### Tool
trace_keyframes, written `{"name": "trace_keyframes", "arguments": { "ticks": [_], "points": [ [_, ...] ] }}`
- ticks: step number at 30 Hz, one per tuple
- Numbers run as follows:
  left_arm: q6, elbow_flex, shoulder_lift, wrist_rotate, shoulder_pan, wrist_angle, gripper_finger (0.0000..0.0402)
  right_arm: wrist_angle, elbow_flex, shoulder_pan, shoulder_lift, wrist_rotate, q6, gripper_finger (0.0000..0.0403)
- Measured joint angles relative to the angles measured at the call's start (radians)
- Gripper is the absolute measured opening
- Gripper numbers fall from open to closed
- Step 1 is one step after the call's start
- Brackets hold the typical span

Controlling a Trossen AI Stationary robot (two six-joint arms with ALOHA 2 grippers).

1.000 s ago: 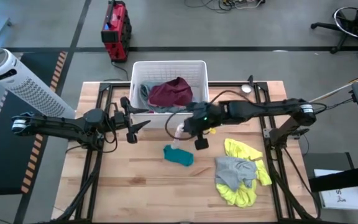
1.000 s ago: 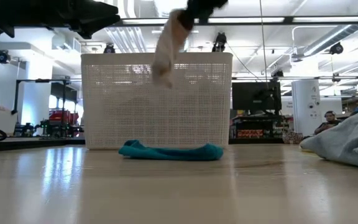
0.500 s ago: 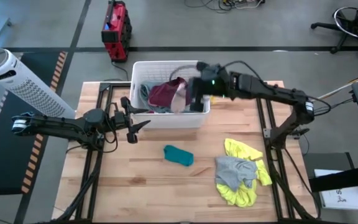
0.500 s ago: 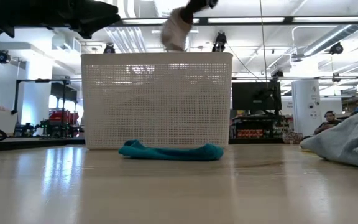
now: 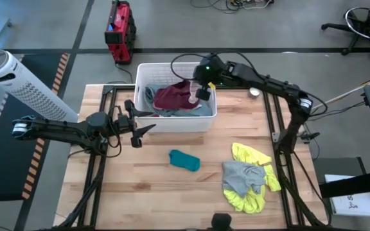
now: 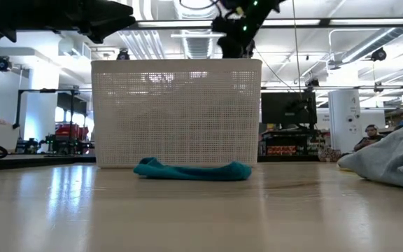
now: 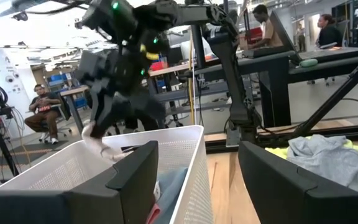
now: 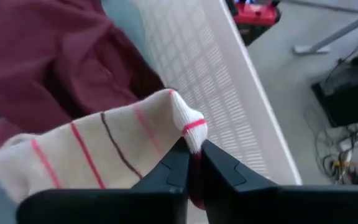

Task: Sort clothes
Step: Put the white pattern sock into the white laundry bin, then put the blue sock into the white laundry bin

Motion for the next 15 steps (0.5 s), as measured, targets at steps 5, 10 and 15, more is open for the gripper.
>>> {"name": "trace_keyframes", "arguments": {
  "ticks": [5, 10, 15],
  "points": [
    [0.000, 0.000, 0.000, -0.001, 0.000, 0.003, 0.0214, -0.002, 0.000, -0.003, 0.048, 0.001, -0.002, 0.0070],
    [0.000, 0.000, 0.000, -0.002, 0.000, 0.006, 0.0222, 0.000, 0.000, 0.007, 0.054, 0.001, -0.011, 0.0145],
    [0.000, 0.000, 0.000, -0.002, 0.000, 0.007, 0.0229, 0.004, 0.000, 0.016, 0.012, 0.001, -0.018, 0.0168]
  ]
}}
